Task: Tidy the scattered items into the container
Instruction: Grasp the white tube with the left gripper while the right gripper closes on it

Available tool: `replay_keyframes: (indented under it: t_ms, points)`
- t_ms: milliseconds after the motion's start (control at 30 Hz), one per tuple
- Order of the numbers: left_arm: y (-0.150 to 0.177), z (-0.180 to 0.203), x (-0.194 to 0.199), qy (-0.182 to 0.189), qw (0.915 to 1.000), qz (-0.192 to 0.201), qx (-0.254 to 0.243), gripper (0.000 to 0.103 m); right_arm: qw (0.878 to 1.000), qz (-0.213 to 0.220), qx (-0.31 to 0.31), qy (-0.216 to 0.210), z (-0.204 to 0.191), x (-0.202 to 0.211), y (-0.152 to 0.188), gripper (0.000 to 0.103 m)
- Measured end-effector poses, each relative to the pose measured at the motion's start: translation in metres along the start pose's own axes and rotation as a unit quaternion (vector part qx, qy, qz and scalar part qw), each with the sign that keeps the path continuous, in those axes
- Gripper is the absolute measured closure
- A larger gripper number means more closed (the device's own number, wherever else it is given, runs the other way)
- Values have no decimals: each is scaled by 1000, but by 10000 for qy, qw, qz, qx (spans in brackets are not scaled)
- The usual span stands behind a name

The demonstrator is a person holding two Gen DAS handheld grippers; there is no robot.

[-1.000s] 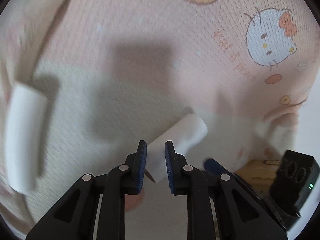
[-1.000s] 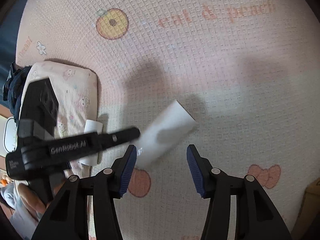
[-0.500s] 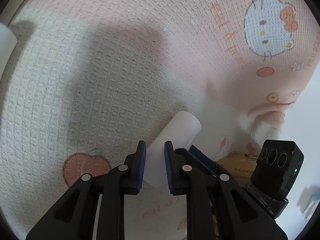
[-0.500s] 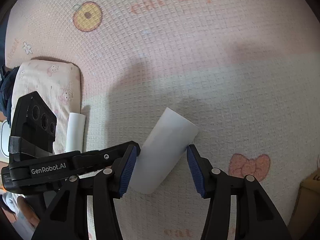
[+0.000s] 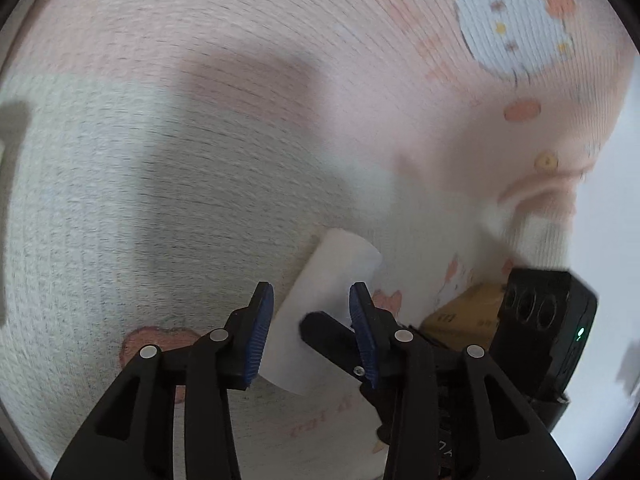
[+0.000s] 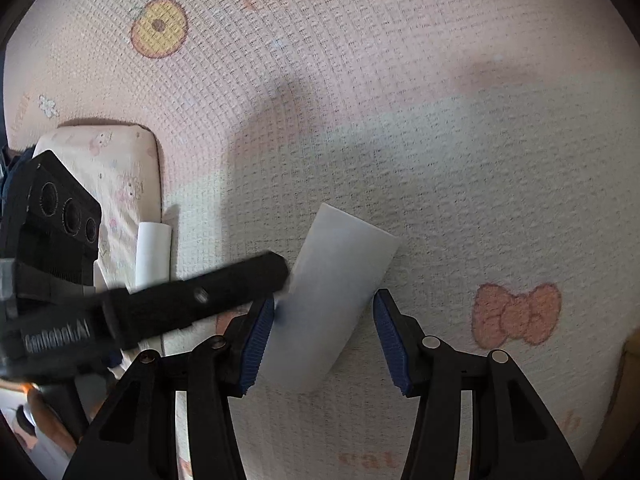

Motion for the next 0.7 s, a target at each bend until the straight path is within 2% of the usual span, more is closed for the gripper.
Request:
replay_keyframes:
  t_ms: [67,233,533,700]
  points:
    - [1,1,1,61,9999,-83,41,60,10000,-55,-28,-56,-2,-2,4,57]
    - [14,-5,2,-76,9998,-151,-136,60,9999,-106,43,-32,-9,-4,16,59]
    - [34,-18,12,68,9998,-96,188,60,9998,-160,32,110,-12,5,35,60]
    - [53,-11,9,116,9994,-134,292,60,9996,-152,-223,97,-7,12,51,61]
Point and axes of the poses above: each gripper's, at about its wrist camera, not at the fingertips, and x roughly against the way its jaws point, z to its right, y to its underside, the point moved 2 cm from there along -x, roughly the way its jaws point, and after that the axes turned 15 degrees about z, right-handed, at the moved point
